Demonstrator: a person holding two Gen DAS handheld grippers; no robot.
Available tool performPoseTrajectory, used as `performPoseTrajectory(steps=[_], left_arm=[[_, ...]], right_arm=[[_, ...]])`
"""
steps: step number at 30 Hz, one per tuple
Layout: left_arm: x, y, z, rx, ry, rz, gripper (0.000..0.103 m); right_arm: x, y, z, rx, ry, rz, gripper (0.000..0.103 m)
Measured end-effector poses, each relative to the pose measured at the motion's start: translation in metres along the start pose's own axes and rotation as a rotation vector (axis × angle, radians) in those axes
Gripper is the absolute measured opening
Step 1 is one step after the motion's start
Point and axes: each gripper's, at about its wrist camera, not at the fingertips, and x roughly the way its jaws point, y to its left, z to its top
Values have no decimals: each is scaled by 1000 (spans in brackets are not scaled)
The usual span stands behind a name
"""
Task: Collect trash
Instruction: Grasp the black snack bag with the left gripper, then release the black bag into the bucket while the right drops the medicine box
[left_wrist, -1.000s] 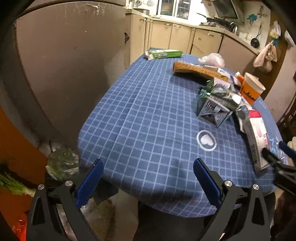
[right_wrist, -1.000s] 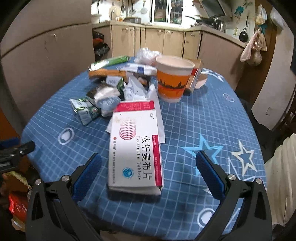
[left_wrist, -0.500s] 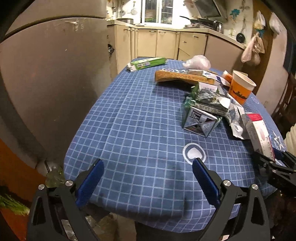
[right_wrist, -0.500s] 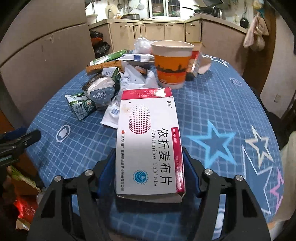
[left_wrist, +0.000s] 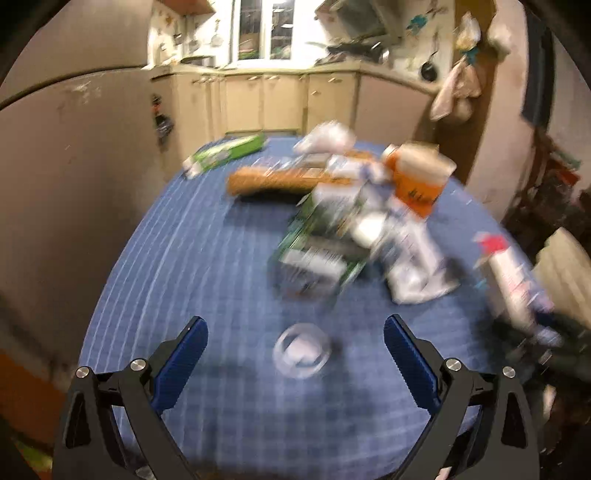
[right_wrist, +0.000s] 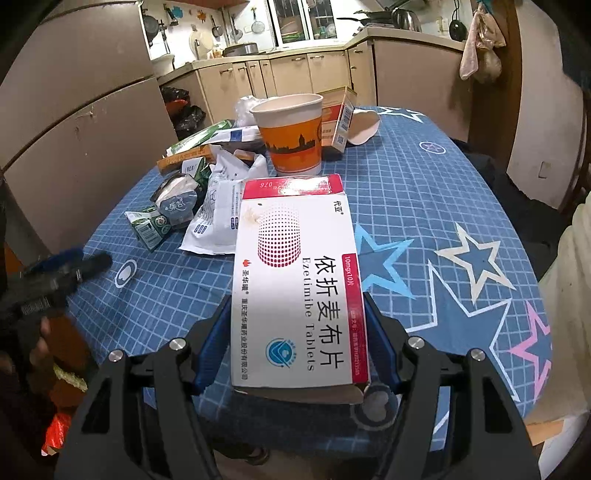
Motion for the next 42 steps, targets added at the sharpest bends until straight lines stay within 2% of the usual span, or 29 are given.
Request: performPoseTrajectory(steps=[2,5,6,8,13,15,17,18,24,26,29,36,42], left_arm=[[5,-6,16,26,-23,-50,98],[28,-19,39,101,-36,-62,98],[35,-20,43,108,-31,-64,98],[56,-24,50,127,-2,-115,98],[93,-21,51,149,64,-112,98],[97,-16,50,133,77,-141,87],[96,-13,50,117,75,-166,70],[95,-11,50,111,73,-173,68],[77,-7,52,107,27,-178,65],[68,-8,52,111,10,-144,64],[48,-15,56,103,-15,-169,64],[8,-77,63,213,-83,-227,64],[-7,-147,64,294,-123,-327,64]], right_arm=[[1,-1,1,7,-2,6,64],[-5,-4,2,9,-16,13,64],[-6,-4,2,7,-20,10,64],[-8,-5,2,2,-26,2,64],[-12,-10,3,5,-33,-4,64],[-13,-11,4,2,-38,-4,64],[-13,-12,5,2,-39,-1,64],[-13,-12,5,2,-40,2,64],[-12,-7,8,-17,-46,17,64],[-15,-5,9,-22,-57,19,64],[-23,-5,14,-20,-84,22,64],[-61,-19,22,6,-172,-2,64],[-113,-55,19,61,-264,-107,64]])
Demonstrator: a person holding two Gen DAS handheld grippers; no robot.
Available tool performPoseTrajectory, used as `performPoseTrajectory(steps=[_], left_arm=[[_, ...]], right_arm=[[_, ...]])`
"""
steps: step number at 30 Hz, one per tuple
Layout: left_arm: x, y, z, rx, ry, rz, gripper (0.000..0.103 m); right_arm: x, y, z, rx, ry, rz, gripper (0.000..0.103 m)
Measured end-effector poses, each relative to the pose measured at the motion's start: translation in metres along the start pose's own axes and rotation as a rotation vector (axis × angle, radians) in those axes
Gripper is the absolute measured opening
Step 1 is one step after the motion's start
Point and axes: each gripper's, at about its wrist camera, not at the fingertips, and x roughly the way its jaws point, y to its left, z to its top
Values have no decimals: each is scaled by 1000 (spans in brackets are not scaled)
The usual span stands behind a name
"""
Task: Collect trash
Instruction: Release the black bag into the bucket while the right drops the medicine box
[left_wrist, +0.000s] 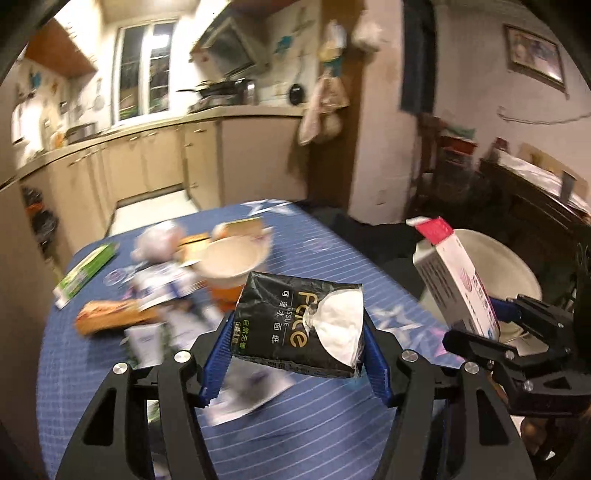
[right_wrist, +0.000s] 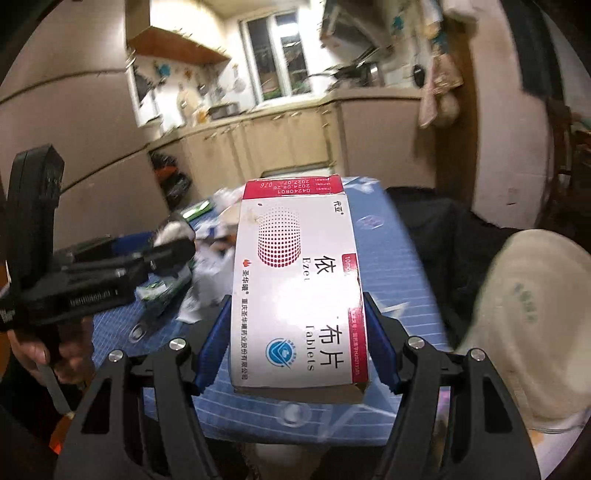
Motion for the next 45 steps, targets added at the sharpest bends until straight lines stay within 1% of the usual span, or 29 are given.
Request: performPoseTrajectory(steps=[4,9,13,15,18,22,25,29,32,34,37,45], left_arm=[[12,-37,13,33,-11,-70,64],[25,-77,26,77,-13,-134,64],[40,-111,39,108,-11,-187,64],[46,-127,44,128,-10,-206,64],[60,-157,53,164,-4,-257,64],[80,-192,60,217,-2,-292,64],[98,-214,65,242,12,-334,64],[123,-248,71,294,18,-389,64],[139,-269,72,332,25,-407,64],[147,-276,72,344,31,-418,64],[156,-282,74,351,40,-431,64],[162,-282,79,355,33,-407,65]], right_arm=[[-25,-29,5,19,-54,-93,64],[-50,-61,8,39,-108,-200,64],[-68,-94,9,77,-138,-289,64],[-75,-107,8,92,-144,-328,64],[-84,-128,3,110,-144,-398,64],[-91,-155,-4,126,-126,-482,64],[-96,-176,-8,130,-107,-536,64],[-100,-199,-13,140,-77,-553,64],[-98,-214,-11,142,-61,-557,64],[-102,-223,-11,147,-58,-558,64],[-102,-230,-8,144,-46,-562,64],[-88,-240,-4,143,4,-517,64]])
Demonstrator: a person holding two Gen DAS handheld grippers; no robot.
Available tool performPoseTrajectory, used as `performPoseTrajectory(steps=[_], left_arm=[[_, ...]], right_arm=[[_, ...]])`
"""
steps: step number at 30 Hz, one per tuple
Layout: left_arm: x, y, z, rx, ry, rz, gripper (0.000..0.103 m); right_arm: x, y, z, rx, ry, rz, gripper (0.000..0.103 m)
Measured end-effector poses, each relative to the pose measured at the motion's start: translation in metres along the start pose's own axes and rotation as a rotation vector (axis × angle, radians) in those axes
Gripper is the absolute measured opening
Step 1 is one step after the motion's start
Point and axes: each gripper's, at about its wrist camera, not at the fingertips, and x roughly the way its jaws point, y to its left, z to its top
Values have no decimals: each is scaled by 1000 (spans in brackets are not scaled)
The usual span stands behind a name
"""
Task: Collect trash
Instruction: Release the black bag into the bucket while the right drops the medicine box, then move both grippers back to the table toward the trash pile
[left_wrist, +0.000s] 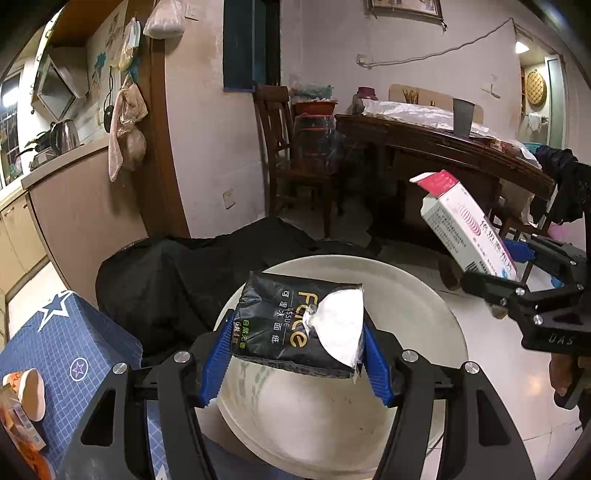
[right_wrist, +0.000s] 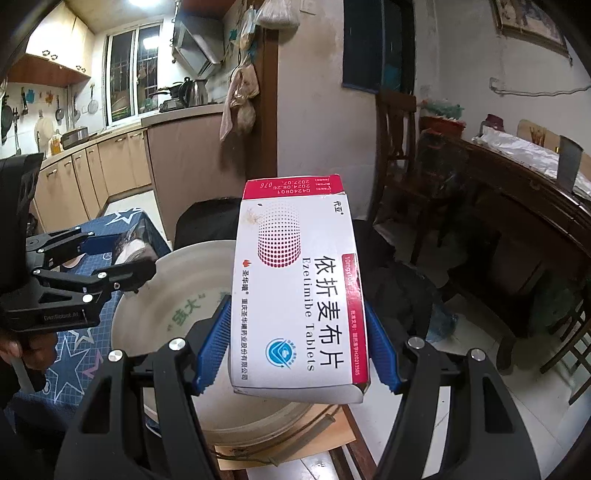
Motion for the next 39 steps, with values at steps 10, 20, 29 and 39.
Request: performPoseTrajectory(steps=[10,20,29,39], left_arm=[[4,2,5,25,-26,42,84],[1,10,6,3,-23,51,85],[-12,5,3,16,-41,67,85],[-53,3,-38,45,-45,151,85]], right_arm=[[13,-6,5,17,20,55,71],[8,-12,4,33,14,51,71],[6,-14,5,40,19,54,71],[-7,15,2,12,-19,125,71]])
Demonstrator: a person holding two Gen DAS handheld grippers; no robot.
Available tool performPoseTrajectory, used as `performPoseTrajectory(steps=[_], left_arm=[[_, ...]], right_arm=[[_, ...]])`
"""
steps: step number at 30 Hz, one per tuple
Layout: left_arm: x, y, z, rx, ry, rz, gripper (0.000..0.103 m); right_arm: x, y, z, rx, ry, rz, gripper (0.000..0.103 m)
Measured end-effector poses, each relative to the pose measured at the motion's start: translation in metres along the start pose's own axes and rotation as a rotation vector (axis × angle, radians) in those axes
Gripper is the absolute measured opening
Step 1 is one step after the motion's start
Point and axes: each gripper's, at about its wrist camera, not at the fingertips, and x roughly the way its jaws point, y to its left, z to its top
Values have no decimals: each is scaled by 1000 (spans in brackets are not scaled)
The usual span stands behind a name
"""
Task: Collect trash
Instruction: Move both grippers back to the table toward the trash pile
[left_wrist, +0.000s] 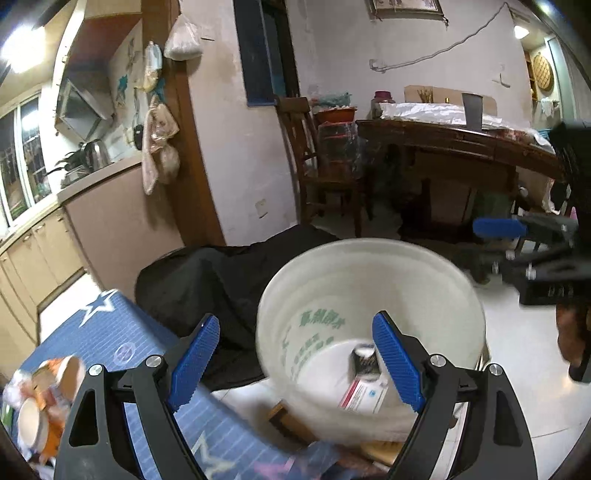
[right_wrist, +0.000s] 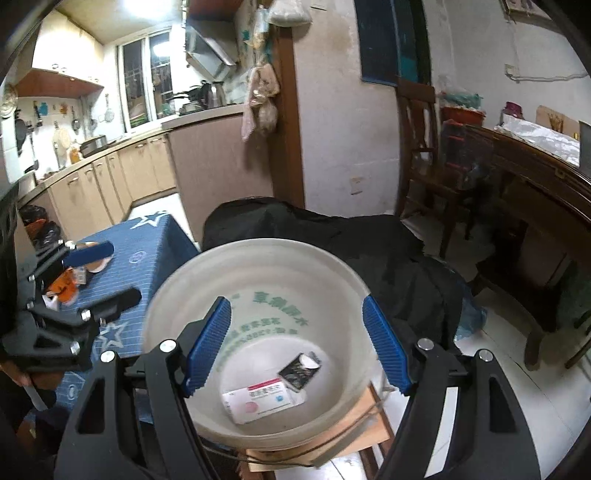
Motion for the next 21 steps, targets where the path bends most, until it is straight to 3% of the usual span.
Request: performPoseTrajectory(steps=[6,11,16,21], left_arm=[[-47,34,-53,-48,29,81,85],[-96,86,-109,-156,86,220,85],[-151,148,-164,-308,145,381,85],[-207,209,-191,-424,138,521,88]], right_arm=[[-4,48,-4,-59,-29,111,71],[3,107,-11,-157,-23,218,71],[29,169,-22,-236,48,334,63],[61,236,-36,-272,151,464,60]])
